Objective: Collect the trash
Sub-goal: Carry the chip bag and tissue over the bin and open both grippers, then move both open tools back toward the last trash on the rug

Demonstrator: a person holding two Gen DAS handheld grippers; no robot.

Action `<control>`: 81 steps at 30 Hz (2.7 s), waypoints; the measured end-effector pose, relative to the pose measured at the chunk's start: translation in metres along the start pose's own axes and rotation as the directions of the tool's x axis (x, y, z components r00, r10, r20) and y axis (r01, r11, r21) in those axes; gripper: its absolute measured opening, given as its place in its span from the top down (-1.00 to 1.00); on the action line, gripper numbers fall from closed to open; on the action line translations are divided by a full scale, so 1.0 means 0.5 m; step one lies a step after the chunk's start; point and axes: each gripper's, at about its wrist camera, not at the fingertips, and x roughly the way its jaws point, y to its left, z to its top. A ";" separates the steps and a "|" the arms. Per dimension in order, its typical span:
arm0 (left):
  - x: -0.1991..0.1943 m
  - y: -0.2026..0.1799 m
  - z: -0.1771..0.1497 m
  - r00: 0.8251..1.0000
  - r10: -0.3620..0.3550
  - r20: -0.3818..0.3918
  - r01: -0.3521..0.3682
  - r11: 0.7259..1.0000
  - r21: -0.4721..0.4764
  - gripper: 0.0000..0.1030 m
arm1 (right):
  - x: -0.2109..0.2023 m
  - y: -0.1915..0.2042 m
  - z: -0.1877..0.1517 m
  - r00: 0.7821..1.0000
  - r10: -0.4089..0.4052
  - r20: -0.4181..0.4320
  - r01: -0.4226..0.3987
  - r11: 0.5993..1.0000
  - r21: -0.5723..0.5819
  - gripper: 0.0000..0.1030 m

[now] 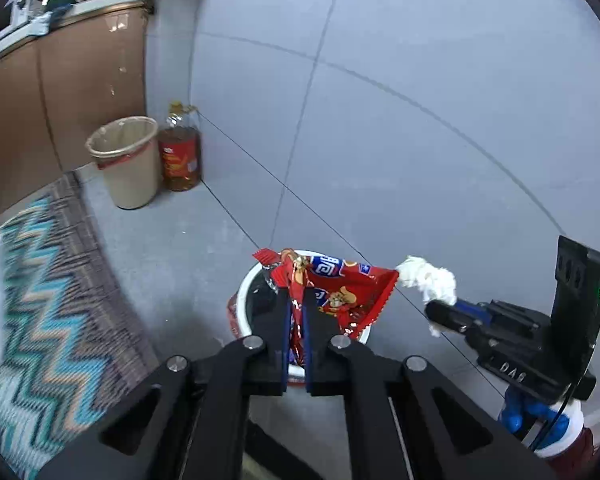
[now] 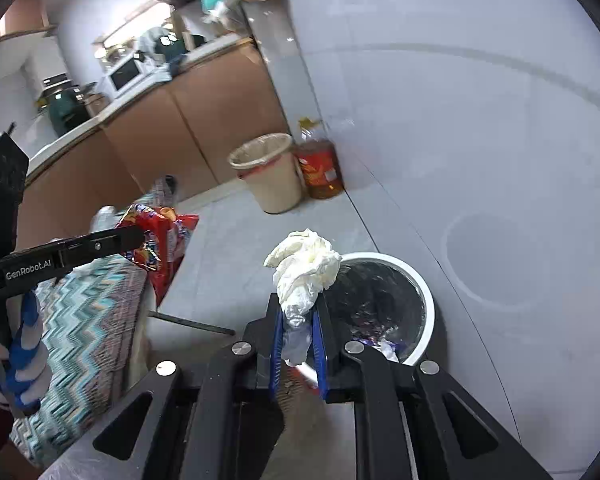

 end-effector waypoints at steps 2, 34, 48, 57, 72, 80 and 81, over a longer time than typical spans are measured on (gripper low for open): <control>0.055 -0.008 0.019 1.000 -0.001 -0.023 0.001 1.000 -0.002 0.87 | 0.039 -0.025 0.008 1.000 -0.019 -0.019 0.019 1.000 0.018 0.70; 0.032 -0.025 0.019 0.996 -0.050 0.075 0.052 0.998 -0.021 0.33 | 0.053 -0.004 0.020 0.985 -0.172 0.003 0.172 0.985 -0.014 -0.06; -0.247 -0.030 -0.087 0.983 0.047 0.180 -0.057 0.997 0.055 0.24 | -0.139 0.207 -0.016 0.972 -0.160 0.173 0.189 0.968 -0.165 -0.16; -0.414 0.036 -0.169 0.946 0.172 0.274 -0.174 0.985 -0.020 0.15 | -0.205 0.342 -0.052 0.972 -0.085 0.220 0.142 0.954 -0.262 -0.20; -0.597 0.138 -0.303 0.858 0.349 0.376 -0.307 0.937 -0.169 -0.24 | -0.252 0.531 -0.075 0.971 0.037 0.237 0.053 0.930 -0.364 -0.36; -0.632 0.201 -0.347 0.821 0.432 0.374 -0.372 0.901 -0.225 -0.28 | -0.214 0.603 -0.072 0.978 0.095 0.185 -0.016 0.922 -0.387 -0.38; -0.635 0.212 -0.351 0.819 0.437 0.372 -0.373 0.898 -0.233 -0.28 | -0.210 0.610 -0.074 0.979 0.099 0.179 -0.022 0.921 -0.389 -0.38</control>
